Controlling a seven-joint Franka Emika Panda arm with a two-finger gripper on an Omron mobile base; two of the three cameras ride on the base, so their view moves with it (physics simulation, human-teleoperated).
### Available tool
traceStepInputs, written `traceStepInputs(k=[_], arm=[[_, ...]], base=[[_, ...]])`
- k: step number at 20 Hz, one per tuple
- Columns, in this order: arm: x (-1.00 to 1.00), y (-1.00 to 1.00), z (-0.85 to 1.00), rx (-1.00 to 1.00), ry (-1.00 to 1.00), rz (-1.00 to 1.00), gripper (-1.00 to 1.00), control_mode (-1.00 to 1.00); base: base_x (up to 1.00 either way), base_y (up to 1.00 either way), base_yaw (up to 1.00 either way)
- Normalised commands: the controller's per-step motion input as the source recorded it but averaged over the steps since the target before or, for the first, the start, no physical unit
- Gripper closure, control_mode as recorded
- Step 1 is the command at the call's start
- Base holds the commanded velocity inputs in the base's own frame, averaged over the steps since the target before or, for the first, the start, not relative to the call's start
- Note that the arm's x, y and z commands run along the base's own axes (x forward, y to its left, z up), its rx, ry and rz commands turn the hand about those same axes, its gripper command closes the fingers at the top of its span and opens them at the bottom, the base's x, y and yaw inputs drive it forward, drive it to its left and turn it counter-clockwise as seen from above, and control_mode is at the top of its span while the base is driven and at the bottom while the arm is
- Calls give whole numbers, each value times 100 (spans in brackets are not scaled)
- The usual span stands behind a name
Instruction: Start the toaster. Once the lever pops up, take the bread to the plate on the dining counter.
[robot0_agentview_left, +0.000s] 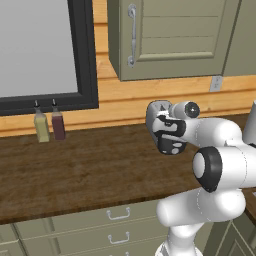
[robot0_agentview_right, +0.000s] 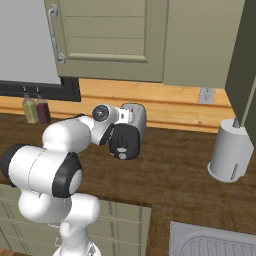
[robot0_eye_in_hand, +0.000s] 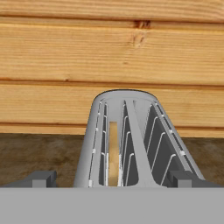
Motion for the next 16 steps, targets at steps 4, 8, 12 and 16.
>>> traceStepInputs(k=[4,8,12,16], arm=[[0,0,0,0,0,0,-100,-100],[0,0,0,0,0,0,-100,-100],[0,0,0,0,0,0,-100,-100],[0,0,0,0,0,0,-100,-100]], base=[[0,0,0],[0,0,0],[0,0,0],[0,0,0]])
